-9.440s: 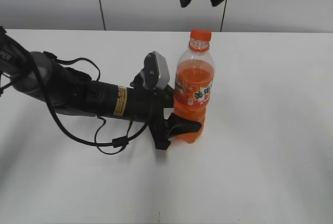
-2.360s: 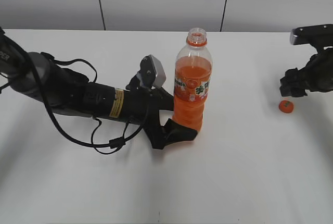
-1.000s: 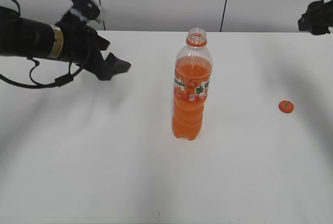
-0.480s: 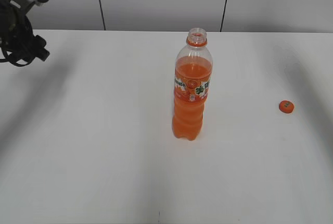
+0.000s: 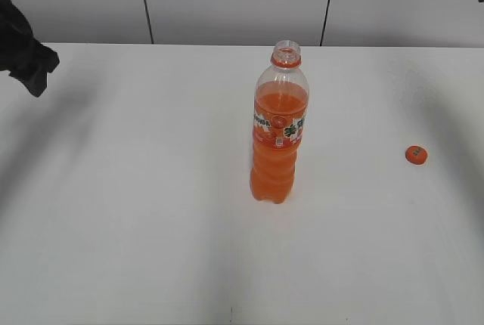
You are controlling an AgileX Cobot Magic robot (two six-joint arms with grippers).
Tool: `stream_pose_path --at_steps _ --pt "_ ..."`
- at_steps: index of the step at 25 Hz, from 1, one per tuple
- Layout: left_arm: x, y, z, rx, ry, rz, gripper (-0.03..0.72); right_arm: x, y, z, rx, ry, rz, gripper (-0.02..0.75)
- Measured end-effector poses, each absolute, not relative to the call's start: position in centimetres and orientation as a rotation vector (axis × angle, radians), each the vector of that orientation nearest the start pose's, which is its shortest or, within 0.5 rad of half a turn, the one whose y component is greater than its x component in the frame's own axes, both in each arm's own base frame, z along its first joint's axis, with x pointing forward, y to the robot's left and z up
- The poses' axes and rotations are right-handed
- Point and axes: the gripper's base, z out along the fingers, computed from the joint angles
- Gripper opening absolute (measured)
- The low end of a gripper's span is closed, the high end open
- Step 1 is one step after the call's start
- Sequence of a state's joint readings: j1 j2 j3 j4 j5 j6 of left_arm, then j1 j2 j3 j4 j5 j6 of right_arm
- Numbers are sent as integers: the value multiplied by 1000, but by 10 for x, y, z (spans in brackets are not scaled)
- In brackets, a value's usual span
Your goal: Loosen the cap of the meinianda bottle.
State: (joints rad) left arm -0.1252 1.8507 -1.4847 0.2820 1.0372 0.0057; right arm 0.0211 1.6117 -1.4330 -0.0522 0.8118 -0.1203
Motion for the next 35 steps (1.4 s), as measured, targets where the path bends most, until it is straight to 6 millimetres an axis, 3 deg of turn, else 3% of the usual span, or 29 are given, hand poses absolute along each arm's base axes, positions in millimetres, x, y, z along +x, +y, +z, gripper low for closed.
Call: stream_pose_path --at_steps 4,8,13,18,22,26,35 --pt "382 -27 273 299 2866 153 562 349 3 346 -193 2578 -101 517" --pt "370 -22 294 262 2851 95 562 339 3 360 -190 2682 -98 515" --pt "354 -15 317 228 2834 93 562 335 3 370 -196 2675 -96 514" --pt "341 -17 334 209 2795 38 562 318 4 391 -189 2612 -71 514" --pt "325 -19 338 200 2791 -8 562 300 6 411 -182 2549 -48 514" --pt "296 -19 337 193 2781 -31 562 280 6 424 -178 2503 -34 514" --pt "229 -15 335 180 2662 -36 562 229 6 407 -180 2541 -24 514"
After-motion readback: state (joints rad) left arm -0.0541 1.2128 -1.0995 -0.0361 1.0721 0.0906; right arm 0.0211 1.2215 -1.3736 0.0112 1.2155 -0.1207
